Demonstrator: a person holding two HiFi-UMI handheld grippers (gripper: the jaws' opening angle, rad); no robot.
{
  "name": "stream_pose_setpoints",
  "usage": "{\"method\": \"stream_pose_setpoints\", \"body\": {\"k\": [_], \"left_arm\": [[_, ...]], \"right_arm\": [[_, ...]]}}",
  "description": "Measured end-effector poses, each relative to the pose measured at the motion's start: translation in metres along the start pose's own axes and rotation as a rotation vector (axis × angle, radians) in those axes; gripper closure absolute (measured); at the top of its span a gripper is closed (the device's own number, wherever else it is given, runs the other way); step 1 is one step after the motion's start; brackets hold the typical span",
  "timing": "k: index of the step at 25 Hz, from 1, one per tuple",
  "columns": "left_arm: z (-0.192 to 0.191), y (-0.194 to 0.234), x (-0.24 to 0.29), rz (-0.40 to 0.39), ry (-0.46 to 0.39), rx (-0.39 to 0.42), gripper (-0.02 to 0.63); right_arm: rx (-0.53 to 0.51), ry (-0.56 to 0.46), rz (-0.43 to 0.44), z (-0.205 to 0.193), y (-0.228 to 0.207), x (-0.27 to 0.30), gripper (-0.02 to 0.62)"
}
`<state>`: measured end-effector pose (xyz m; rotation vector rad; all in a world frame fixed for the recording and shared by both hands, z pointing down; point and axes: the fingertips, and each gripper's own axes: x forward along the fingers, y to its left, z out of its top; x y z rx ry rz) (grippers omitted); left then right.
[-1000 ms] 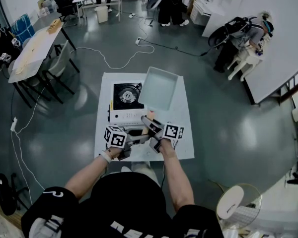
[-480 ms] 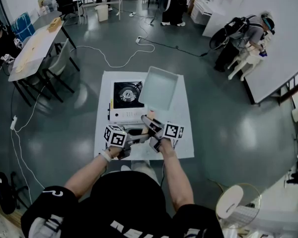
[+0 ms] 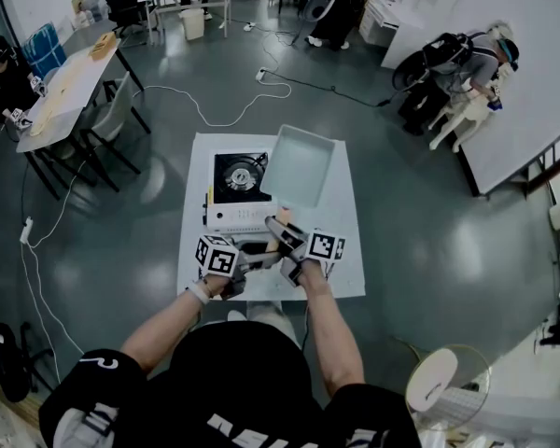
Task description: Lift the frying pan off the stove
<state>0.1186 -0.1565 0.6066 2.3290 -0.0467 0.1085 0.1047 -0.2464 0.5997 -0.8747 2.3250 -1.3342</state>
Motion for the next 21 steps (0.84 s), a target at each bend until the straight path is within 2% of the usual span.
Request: {"method": "stream_pose_setpoints", "body": {"k": [10, 16, 21], "left_arm": [[-0.0033, 0.0009, -0.0007, 0.008, 0.002, 0.004, 0.446], [-0.0068, 0.0027, 0.0009, 0.011, -0.002, 0.000, 0.446], [-0.0093, 0.0036, -0.0012, 0.014, -0.003, -0.001, 0.446]], "right_arm": [[-0.004, 0.008, -0.010, -0.0035, -0.0027, -0.0014, 0.437], [-0.006, 0.008, 0.016, -0.0047, -0.0008, -0.0011, 0.437], [-0.032, 0.016, -0.004, -0.0058, -0.0038, -0.0024, 0.437]]}}
